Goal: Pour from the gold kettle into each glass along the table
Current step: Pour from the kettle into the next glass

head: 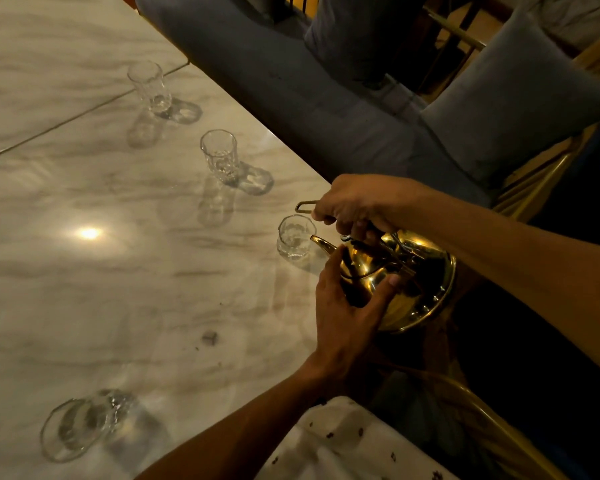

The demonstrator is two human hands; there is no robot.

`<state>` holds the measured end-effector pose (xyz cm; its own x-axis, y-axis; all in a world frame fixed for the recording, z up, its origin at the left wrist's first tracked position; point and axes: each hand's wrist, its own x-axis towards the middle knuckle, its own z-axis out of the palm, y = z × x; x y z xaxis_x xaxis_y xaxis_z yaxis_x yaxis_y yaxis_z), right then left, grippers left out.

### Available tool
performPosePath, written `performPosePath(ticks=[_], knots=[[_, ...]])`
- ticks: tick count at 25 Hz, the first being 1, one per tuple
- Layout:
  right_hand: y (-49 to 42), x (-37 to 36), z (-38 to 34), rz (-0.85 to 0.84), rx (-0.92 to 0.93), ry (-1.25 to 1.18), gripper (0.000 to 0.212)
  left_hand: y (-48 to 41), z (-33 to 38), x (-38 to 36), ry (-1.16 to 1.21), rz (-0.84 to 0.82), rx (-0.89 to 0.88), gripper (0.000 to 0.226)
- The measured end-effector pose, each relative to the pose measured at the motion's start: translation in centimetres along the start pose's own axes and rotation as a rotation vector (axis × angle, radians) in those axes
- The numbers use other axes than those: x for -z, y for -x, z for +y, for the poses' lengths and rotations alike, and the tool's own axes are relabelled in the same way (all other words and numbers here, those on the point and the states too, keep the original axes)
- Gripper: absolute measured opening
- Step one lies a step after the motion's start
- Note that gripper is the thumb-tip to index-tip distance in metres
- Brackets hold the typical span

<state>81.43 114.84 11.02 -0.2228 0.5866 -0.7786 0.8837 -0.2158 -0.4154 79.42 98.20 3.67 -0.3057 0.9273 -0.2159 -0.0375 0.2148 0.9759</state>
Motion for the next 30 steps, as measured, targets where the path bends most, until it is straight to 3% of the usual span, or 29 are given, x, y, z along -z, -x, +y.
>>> performPosePath(ticks=[2, 6, 18, 23, 30], knots=[[0.7, -0.4, -0.1, 0.008, 0.004, -0.017, 0.038, 0.0, -0.1, 0.1, -0.017, -0.014, -0.012, 0.069], [3.3, -1.1, -0.6, 0.071, 0.005, -0.046, 0.028, 0.1, -1.3, 0.0, -0.080, -0.022, -0.030, 0.079], [5.8, -0.4, 1.4, 0.048, -0.010, -0.255, 0.035, -0.3, -3.6, -1.3, -0.348, -0.006, -0.126, 0.099], [4.4, 2.3, 3.5, -0.010, 0.137, -0.268, 0.037, -2.1, -3.7, -4.1, -0.374, 0.144, -0.136, 0.093], [1.5, 9.2, 4.5, -0.123, 0.428, -0.143, 0.036, -7.7, -2.5, -10.3, -0.405, 0.502, -0.208, 0.092]])
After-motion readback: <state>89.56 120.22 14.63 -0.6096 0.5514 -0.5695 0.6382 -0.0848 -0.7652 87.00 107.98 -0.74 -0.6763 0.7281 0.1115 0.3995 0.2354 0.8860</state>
